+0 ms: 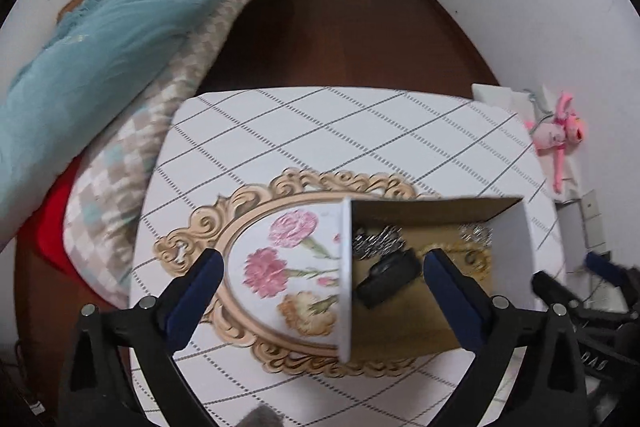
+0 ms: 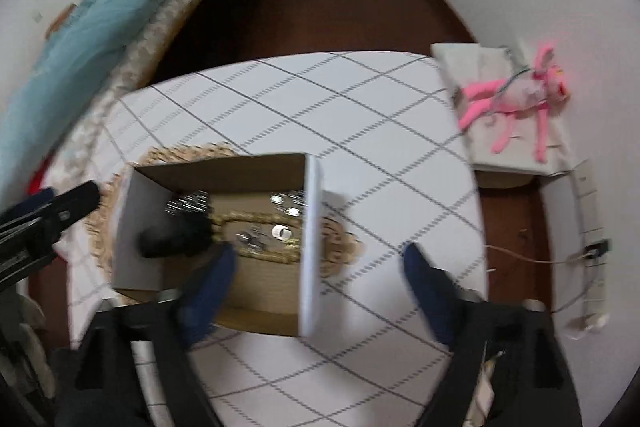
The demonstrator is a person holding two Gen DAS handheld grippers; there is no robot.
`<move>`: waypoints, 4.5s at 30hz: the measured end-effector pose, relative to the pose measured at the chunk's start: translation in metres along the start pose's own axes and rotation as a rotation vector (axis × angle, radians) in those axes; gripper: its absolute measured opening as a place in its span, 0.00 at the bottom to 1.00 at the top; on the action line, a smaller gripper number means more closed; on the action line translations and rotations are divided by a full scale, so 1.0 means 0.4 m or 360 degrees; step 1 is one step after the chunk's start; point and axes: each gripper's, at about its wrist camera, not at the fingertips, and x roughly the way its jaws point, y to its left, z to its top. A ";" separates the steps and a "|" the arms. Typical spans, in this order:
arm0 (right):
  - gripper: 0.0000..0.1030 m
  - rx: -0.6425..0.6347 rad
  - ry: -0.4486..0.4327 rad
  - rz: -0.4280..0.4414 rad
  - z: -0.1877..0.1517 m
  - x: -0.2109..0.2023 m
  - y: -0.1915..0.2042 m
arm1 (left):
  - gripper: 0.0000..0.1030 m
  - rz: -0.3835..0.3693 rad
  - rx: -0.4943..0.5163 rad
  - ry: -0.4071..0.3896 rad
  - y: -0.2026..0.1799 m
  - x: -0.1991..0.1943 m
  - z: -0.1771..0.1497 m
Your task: Organize jewelry
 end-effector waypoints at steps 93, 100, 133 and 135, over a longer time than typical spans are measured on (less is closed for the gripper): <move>1.00 0.0002 -0.0437 -0.0221 -0.157 -0.475 0.032 | 1.00 0.0019 -0.0064 -0.0248 -0.052 -0.406 -0.165; 1.00 -0.0007 -0.0398 -0.0222 -0.157 -0.457 0.033 | 1.00 0.0004 -0.0059 -0.0217 -0.049 -0.392 -0.166; 1.00 -0.0021 -0.0354 -0.0224 -0.168 -0.435 0.036 | 1.00 0.0017 -0.0078 -0.0184 -0.029 -0.371 -0.173; 1.00 -0.0023 -0.0352 -0.0224 -0.168 -0.432 0.036 | 1.00 0.0016 -0.0077 -0.0183 -0.029 -0.371 -0.172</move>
